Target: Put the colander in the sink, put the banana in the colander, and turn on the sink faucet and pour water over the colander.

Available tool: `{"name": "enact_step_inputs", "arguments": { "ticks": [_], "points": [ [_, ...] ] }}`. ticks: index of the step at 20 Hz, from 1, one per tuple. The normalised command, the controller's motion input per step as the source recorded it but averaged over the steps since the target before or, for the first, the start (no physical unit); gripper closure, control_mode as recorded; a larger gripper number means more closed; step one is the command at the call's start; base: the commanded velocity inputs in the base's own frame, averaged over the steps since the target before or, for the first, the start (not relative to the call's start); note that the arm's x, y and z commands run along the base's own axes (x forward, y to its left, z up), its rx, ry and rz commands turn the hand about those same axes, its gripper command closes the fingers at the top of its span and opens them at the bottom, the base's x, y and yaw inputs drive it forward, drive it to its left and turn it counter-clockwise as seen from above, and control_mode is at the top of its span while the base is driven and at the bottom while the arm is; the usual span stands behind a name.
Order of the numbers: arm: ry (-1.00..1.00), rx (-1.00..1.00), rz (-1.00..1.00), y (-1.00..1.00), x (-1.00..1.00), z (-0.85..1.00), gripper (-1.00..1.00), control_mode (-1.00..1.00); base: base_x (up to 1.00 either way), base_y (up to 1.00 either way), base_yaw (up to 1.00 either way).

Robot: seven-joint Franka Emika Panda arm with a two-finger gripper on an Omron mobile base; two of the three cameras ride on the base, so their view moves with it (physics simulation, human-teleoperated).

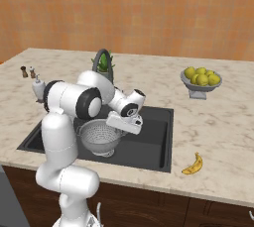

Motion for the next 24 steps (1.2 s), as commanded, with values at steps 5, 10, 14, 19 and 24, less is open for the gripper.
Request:
{"name": "enact_step_inputs", "arguments": {
  "ticks": [5, 10, 14, 19, 24],
  "points": [
    [0.00, -0.01, -0.03, 0.00, 0.11, -0.29, 1.00, -1.00, 0.00, 0.00, 0.00],
    [-0.02, 0.00, -0.04, 0.00, 0.18, -0.25, 1.00, -1.00, 0.00, 0.00, 0.00],
    [-0.04, -0.01, -0.05, 0.00, 0.16, -0.23, 1.00, -1.00, 0.00, 0.00, 0.00],
    [-0.05, -0.03, -0.06, 0.00, 0.16, -0.26, 1.00, -1.00, 0.00, 0.00, 0.00],
    [-0.06, -0.01, -0.04, 0.00, 0.02, -0.20, 1.00, -1.00, 0.00, 0.00, 0.00]
  ]
}}
